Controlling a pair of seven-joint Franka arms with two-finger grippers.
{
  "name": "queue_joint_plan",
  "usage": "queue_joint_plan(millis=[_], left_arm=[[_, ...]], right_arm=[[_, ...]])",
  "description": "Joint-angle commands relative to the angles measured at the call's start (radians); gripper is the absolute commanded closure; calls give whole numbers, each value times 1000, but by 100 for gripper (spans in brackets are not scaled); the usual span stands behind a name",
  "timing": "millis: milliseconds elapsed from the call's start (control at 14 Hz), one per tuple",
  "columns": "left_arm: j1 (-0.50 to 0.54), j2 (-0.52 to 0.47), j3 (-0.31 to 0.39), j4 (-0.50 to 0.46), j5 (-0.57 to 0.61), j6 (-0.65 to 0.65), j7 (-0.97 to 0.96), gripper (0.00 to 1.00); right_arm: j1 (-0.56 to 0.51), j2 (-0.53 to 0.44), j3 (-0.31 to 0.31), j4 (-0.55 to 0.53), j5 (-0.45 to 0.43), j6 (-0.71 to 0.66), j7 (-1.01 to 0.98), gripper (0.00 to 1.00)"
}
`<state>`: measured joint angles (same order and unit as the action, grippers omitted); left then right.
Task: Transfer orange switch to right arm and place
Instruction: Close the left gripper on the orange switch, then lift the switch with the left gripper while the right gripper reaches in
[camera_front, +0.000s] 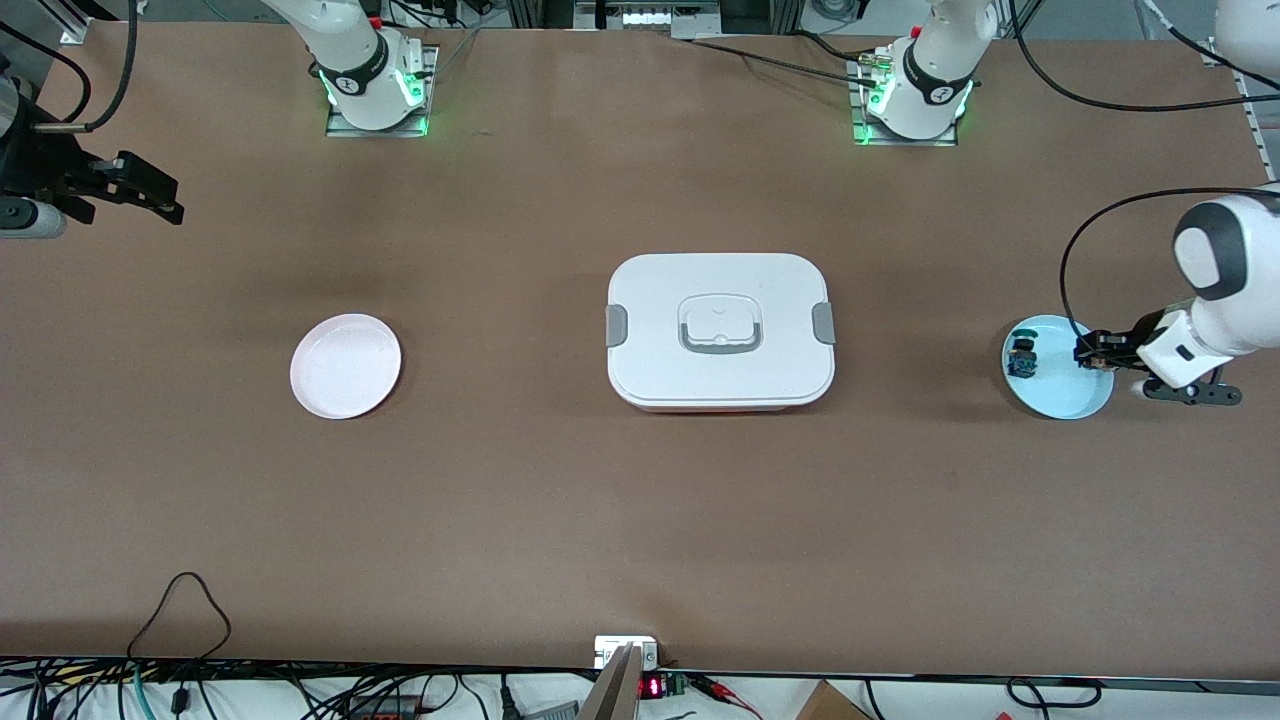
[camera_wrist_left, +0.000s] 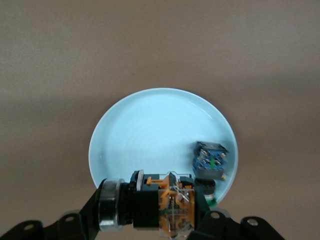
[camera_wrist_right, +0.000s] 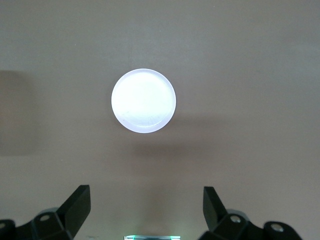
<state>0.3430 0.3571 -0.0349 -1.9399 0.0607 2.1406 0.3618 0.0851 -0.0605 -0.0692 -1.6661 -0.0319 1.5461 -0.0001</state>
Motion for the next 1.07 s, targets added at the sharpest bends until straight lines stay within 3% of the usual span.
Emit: queue_joint_plan(millis=[0,143,430,717,1003], left_arm=[[8,5,-61,94,2,-213,64,91],[5,14,-133,192,-4,-408,80,88],[10,16,-172,226,-163,-459,114,91],[19,17,-188,210,-436,-525,455,90],[17,34,-203,164,-623,-524,766,91]], right_arm=[[10,-2,0,12,-2,-17,-3,0],[10,-2,0,12,1,-17,-6,0],[8,7,-1,12,3,-12,-3,0],[10,14,0,12,4,-11,-6,0],[8,25,-1,14,6,-11,-3,0]])
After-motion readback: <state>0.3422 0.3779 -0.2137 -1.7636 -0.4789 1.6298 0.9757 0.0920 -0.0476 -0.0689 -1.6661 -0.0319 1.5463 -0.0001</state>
